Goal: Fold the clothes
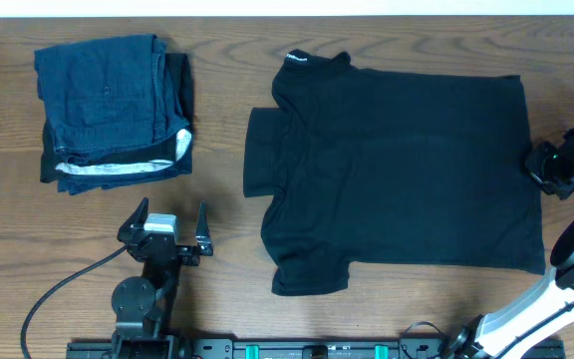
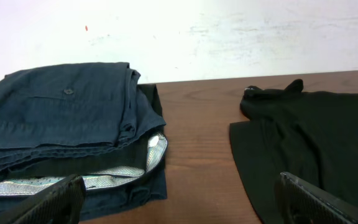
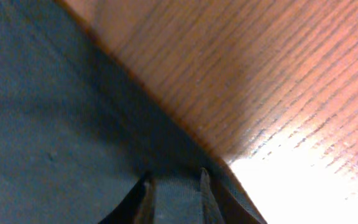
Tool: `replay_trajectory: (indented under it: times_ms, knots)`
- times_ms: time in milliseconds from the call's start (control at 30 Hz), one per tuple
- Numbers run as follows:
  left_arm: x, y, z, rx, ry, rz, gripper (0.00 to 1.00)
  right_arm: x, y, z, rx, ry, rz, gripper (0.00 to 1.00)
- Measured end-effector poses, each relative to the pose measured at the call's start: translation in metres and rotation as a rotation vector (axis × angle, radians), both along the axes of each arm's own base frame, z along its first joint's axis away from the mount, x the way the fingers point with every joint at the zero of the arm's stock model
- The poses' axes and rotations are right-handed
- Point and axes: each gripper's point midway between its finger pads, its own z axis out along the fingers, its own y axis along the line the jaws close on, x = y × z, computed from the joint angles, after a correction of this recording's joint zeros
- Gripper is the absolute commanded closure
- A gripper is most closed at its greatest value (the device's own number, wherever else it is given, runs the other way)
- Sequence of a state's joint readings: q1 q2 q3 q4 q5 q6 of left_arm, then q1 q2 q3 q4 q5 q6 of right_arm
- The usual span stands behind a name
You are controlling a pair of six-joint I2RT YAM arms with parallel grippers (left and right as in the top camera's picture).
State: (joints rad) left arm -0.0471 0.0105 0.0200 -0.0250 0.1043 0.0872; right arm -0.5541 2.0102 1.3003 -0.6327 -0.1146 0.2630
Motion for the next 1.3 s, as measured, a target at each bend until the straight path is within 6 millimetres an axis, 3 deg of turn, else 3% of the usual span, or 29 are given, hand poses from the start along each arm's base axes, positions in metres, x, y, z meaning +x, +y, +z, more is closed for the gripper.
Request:
replay_trajectory:
  times_ms: [100,200,367,433,500,667,833,967,1100,1300]
  knots:
    - [0.000,0.000,0.000,0.000,0.000,0.000,0.02,0.002,0.008,0.004,0.057,0.009,0.020,0.60]
    - [0.000,0.000,0.000,0.000,0.000,0.000,0.02,0.008,0.020,0.018,0.121,0.006,0.049,0.57]
    - [0.000,0.000,0.000,0.000,0.000,0.000,0.02,0.029,0.052,0.060,0.167,-0.065,0.153,0.57]
    - [0.000,0.000,0.000,0.000,0.000,0.000,0.02,0.033,0.074,0.076,0.172,-0.086,0.221,0.60]
    - [0.000,0.000,0.000,0.000,0.000,0.000,0.02,0.038,0.099,0.089,0.174,-0.104,0.295,0.69]
    - [0.000,0.000,0.000,0.000,0.000,0.000,0.02,0.061,0.160,0.095,0.154,-0.156,0.503,0.92]
    - [0.000,0.000,0.000,0.000,0.000,0.000,0.02,0.090,0.241,0.100,0.102,-0.258,0.732,0.98]
    - [0.000,0.000,0.000,0.000,0.000,0.000,0.02,0.102,0.302,0.102,0.041,-0.321,0.877,0.99]
    - [0.000,0.000,0.000,0.000,0.000,0.000,0.02,0.117,0.348,0.100,0.009,-0.410,0.963,0.99]
    - [0.000,0.000,0.000,0.000,0.000,0.000,0.02,0.148,0.411,0.074,-0.033,-0.559,1.048,0.99]
